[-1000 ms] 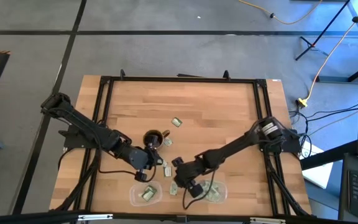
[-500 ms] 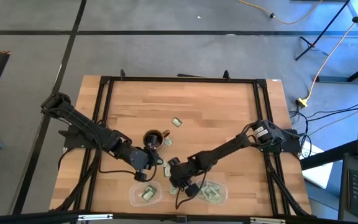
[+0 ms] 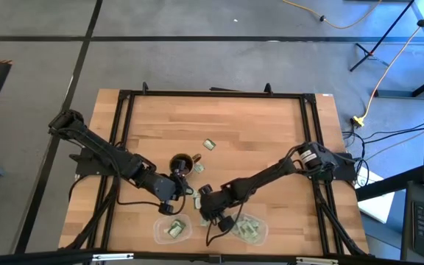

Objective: Pick and place items into bin
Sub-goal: Put the white stevia packet into the right transparent bin

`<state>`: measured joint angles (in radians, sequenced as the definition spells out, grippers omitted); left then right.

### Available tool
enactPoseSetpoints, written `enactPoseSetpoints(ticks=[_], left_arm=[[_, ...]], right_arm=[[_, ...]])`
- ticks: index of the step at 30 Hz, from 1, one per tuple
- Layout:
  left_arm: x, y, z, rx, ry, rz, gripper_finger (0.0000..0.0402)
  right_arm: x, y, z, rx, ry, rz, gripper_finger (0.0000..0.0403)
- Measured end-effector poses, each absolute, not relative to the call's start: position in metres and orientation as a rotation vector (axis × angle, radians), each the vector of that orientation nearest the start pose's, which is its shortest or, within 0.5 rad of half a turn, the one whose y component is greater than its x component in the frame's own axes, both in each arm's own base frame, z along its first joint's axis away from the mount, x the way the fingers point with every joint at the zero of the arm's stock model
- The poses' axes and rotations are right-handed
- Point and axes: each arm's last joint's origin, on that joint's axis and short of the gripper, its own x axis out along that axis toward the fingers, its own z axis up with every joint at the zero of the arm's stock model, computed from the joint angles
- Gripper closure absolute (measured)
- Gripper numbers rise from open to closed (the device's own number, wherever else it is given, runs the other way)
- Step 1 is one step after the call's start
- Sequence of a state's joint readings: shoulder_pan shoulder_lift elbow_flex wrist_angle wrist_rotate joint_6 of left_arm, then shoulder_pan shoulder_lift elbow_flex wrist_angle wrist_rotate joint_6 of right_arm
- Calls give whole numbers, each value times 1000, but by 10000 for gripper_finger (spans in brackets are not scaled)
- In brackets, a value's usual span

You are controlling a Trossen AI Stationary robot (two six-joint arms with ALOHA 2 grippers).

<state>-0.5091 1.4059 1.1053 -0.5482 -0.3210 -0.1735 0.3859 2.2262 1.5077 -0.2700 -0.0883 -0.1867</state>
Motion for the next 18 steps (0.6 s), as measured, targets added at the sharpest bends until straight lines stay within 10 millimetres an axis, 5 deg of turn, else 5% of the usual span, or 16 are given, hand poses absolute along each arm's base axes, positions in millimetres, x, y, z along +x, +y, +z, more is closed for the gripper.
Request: enactPoseSetpoints(ticks=[11,18], left_arm=[[258,-134,277,182,795,-108,336],[256,-136,275,161,821,-131,336]], right_arm=[[427,187,151,-305,1072,544,401],[411,203,184,-256,1253,479,401]])
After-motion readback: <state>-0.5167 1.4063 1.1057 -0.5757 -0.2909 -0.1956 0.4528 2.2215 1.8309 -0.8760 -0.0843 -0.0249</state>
